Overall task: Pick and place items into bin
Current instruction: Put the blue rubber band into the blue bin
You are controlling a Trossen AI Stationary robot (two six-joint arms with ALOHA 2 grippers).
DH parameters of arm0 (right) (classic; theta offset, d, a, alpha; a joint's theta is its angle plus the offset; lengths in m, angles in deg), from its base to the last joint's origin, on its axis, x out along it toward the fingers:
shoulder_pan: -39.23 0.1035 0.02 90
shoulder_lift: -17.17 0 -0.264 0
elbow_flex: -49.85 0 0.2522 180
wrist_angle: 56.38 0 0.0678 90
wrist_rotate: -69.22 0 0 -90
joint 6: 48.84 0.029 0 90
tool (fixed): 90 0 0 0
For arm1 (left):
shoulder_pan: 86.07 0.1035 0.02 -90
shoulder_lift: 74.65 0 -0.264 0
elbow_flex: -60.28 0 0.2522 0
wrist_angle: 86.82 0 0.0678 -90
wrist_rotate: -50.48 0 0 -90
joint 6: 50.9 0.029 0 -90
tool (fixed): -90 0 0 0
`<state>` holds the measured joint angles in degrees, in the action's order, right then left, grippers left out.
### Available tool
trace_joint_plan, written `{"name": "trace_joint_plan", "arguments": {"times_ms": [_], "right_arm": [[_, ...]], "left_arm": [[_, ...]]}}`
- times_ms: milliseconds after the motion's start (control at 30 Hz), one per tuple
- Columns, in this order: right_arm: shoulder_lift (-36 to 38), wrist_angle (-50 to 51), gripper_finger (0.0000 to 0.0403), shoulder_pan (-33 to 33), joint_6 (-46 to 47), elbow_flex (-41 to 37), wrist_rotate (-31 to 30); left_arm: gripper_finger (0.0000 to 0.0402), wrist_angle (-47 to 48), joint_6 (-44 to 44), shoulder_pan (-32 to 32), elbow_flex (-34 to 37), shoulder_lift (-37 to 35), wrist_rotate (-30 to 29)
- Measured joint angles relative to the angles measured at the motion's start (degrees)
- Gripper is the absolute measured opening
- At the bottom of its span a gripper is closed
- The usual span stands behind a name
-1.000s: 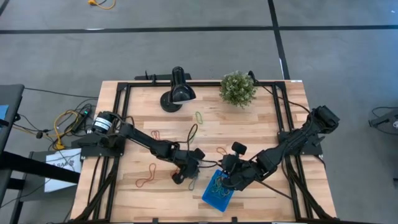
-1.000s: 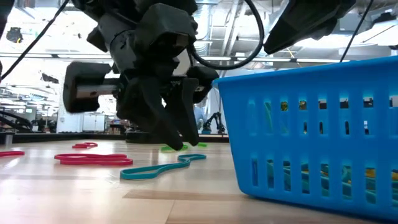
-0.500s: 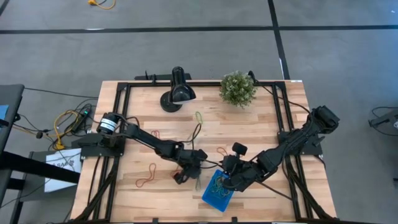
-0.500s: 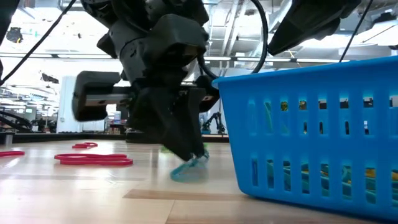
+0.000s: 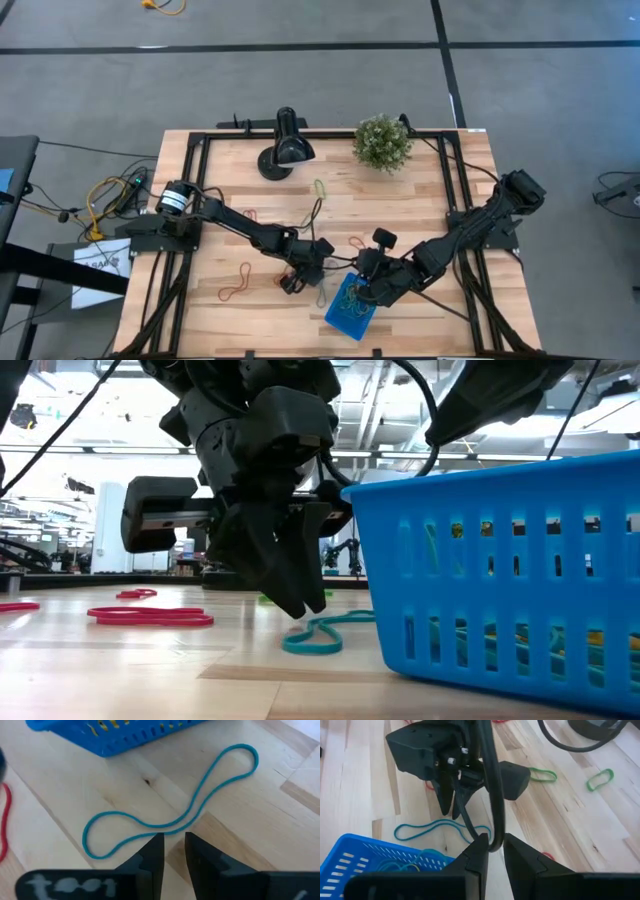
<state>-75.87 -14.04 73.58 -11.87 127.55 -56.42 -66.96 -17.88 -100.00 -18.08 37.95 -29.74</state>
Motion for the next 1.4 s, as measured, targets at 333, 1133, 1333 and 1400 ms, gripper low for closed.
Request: {"name": "trace_joint_plan", "arguments": {"times_ms": [333,1133,1333,1400], "right_arm": [[0.00,0.02,0.0054,0.00,0.00,0.02,0.05],[0.00,0.00,0.0054,0.00,0.00,0.07,0.20],[0.00,-0.14,0.0054,0.13,-0.02,0.07,1.03],[0.00,-0.06,0.0054,0.13,-0.02,0.07,1.07]], "left_arm": [[0.0067,-2.68,2.16,-1.00,0.00,0.02,0.02],[0.0067,-6.54,9.61,-4.21,-2.83,5.73,-0.69],[0.0064,5.81,7.27,-4.30,-7.80,6.00,-1.54],[0.0058,8.26,5.90,-4.09,-8.86,6.06,-0.32]]}}
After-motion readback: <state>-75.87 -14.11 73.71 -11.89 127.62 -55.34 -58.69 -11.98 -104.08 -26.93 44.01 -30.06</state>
